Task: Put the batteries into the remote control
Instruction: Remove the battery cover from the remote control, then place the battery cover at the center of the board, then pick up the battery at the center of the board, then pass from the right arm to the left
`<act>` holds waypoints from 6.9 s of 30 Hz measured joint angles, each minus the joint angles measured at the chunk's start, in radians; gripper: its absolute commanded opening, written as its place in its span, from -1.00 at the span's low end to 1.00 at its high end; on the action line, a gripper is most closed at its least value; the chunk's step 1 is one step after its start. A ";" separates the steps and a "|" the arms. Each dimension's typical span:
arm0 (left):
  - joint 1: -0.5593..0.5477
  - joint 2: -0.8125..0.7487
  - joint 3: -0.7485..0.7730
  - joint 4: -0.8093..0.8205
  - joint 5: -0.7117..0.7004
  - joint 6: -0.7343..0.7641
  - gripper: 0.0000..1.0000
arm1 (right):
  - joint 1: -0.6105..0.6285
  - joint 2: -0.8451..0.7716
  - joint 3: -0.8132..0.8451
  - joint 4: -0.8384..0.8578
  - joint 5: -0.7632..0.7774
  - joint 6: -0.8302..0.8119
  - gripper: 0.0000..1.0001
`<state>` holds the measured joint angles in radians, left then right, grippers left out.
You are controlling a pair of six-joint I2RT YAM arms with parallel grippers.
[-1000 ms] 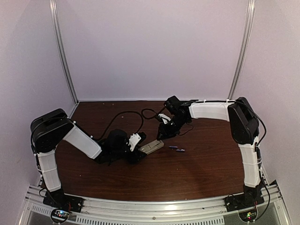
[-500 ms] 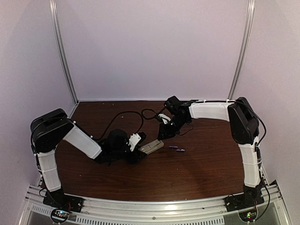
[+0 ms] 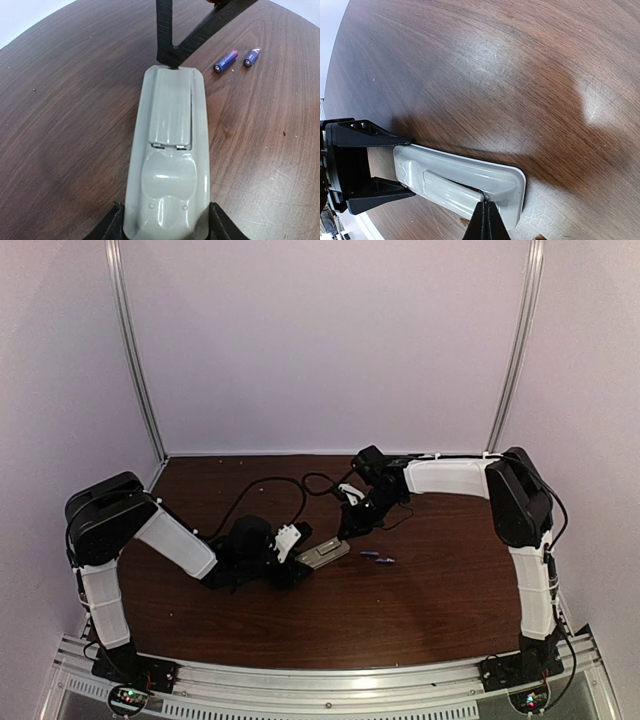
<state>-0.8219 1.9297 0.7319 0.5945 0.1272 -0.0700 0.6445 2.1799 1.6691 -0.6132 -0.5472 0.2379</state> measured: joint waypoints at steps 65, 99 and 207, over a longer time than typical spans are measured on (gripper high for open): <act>-0.010 -0.036 0.017 -0.104 -0.061 0.016 0.34 | -0.176 -0.173 -0.087 -0.179 0.261 -0.066 0.09; -0.010 -0.239 0.009 -0.303 -0.179 -0.010 0.95 | 0.024 -0.201 -0.132 -0.322 0.354 -0.374 -0.11; -0.021 -0.236 0.460 -0.416 -0.047 -0.075 -0.93 | 0.003 -0.443 -0.415 0.826 -0.167 0.646 -1.00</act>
<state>-0.8425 1.6936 1.1915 0.1787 0.0807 -0.1452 0.6476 1.7374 1.2545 0.2131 -0.7147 0.8837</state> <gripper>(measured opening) 0.123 0.083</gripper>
